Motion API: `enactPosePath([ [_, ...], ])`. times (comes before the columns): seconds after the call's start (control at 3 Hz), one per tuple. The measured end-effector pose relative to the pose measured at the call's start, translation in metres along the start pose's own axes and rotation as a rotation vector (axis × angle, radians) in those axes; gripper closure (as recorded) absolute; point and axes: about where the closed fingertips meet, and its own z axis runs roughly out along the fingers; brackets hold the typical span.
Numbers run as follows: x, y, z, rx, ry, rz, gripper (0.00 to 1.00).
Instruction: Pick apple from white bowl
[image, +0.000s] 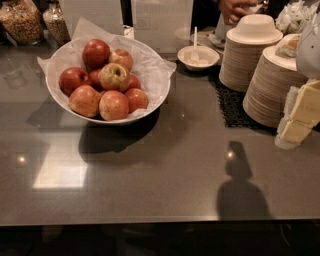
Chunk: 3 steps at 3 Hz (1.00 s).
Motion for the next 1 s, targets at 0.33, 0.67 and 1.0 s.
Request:
enactPosePath([
  [0.33,0.0,0.0,0.0,0.0,0.0,0.0,0.0],
  [0.67,-0.014,-0.008,0.006,0.017,-0.058,-0.049,0.0],
  [1.0,-0.065,-0.037,0.031,0.018,-0.168,-0.17,0.0],
])
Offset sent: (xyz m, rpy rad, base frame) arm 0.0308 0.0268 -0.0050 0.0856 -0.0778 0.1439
